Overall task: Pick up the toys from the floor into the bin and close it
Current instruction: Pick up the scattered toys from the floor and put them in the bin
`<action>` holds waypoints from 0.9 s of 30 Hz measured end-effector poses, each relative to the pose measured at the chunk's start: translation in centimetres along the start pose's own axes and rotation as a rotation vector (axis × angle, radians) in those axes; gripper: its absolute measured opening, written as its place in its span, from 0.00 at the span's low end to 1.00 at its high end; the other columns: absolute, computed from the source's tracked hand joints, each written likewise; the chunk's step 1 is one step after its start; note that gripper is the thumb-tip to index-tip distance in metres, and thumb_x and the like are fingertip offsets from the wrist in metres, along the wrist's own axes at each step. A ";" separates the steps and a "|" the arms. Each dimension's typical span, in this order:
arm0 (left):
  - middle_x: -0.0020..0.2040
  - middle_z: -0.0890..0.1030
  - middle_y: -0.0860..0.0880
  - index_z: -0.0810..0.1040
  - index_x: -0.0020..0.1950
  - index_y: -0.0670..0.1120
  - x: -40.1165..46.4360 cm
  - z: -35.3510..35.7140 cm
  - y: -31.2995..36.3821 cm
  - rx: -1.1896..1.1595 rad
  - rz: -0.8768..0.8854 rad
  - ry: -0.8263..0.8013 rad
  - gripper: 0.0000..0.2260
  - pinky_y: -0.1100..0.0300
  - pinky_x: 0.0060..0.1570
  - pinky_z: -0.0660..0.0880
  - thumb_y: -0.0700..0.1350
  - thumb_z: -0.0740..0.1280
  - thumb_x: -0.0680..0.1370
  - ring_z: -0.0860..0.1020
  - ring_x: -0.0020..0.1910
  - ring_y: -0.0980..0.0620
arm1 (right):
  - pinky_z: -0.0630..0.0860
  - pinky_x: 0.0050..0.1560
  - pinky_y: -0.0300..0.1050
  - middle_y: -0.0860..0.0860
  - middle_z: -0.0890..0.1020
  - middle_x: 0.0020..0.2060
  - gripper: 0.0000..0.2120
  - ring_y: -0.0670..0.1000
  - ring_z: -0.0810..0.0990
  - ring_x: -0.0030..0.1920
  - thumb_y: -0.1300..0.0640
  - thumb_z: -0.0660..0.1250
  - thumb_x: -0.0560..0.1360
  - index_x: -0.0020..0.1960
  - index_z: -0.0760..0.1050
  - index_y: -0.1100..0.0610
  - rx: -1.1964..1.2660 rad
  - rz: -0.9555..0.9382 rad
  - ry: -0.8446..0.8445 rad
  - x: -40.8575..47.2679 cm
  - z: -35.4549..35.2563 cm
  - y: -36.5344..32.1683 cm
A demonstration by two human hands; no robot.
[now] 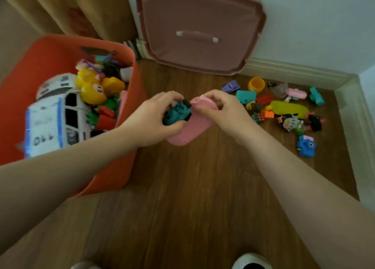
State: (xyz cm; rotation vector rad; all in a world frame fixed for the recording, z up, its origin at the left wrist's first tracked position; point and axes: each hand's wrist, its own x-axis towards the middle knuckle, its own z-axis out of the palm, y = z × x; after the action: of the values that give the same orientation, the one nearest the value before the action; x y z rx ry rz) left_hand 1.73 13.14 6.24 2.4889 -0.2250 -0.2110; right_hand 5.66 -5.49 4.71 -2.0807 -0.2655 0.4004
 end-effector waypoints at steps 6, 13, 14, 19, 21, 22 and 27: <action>0.53 0.71 0.53 0.70 0.66 0.46 -5.4 -8.5 -5.2 -0.085 -0.169 0.397 0.24 0.69 0.45 0.63 0.51 0.68 0.72 0.70 0.51 0.56 | 0.58 0.23 0.37 0.49 0.70 0.35 0.11 0.43 0.64 0.24 0.41 0.57 0.78 0.53 0.71 0.47 0.444 0.131 -0.100 2.8 6.4 -10.0; 0.60 0.74 0.45 0.68 0.67 0.49 -13.5 -11.5 -14.9 -0.035 -0.577 0.343 0.24 0.58 0.45 0.67 0.52 0.67 0.74 0.72 0.53 0.50 | 0.64 0.31 0.41 0.52 0.71 0.45 0.22 0.50 0.69 0.34 0.43 0.58 0.77 0.68 0.64 0.51 0.099 0.417 -0.069 6.4 15.8 -16.9; 0.60 0.73 0.45 0.68 0.67 0.49 -14.3 -11.9 -15.8 -0.041 -0.601 0.380 0.24 0.58 0.46 0.67 0.52 0.67 0.73 0.72 0.55 0.49 | 0.63 0.31 0.41 0.52 0.70 0.45 0.22 0.50 0.68 0.34 0.44 0.58 0.77 0.68 0.64 0.51 0.070 0.459 -0.052 6.8 16.2 -17.3; 0.65 0.70 0.42 0.64 0.71 0.49 -15.2 -11.6 -19.2 0.061 -0.771 0.073 0.27 0.55 0.48 0.69 0.55 0.65 0.74 0.72 0.60 0.44 | 0.52 0.22 0.34 0.50 0.69 0.29 0.12 0.43 0.63 0.15 0.44 0.59 0.74 0.47 0.69 0.53 -0.095 0.618 -0.143 8.2 15.2 -18.2; 0.69 0.64 0.39 0.58 0.74 0.49 -15.1 -11.1 -19.9 0.098 -0.783 -0.114 0.31 0.49 0.57 0.70 0.55 0.64 0.75 0.67 0.65 0.39 | 0.52 0.21 0.31 0.51 0.74 0.25 0.14 0.42 0.60 0.15 0.44 0.60 0.73 0.48 0.70 0.55 -0.149 0.688 -0.203 8.8 14.2 -18.3; 0.70 0.61 0.38 0.54 0.76 0.50 -15.1 -10.9 -20.1 0.087 -0.778 -0.138 0.33 0.45 0.61 0.67 0.55 0.64 0.75 0.64 0.68 0.37 | 0.53 0.20 0.29 0.53 0.77 0.25 0.16 0.43 0.58 0.18 0.44 0.61 0.72 0.51 0.71 0.56 -0.178 0.724 -0.242 9.1 13.7 -18.3; 0.67 0.64 0.40 0.57 0.74 0.48 -15.2 -11.2 -19.1 0.137 -0.699 0.123 0.31 0.46 0.63 0.64 0.52 0.64 0.73 0.63 0.66 0.40 | 0.58 0.20 0.30 0.53 0.77 0.23 0.12 0.43 0.61 0.19 0.47 0.64 0.73 0.49 0.72 0.56 -0.188 0.662 -0.257 9.6 14.3 -18.2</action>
State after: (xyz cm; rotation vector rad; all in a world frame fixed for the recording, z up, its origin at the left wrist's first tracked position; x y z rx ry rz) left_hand -8.60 37.90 5.15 2.6108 0.7135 -0.3309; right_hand 8.49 18.40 11.78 -2.2666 0.2620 1.0763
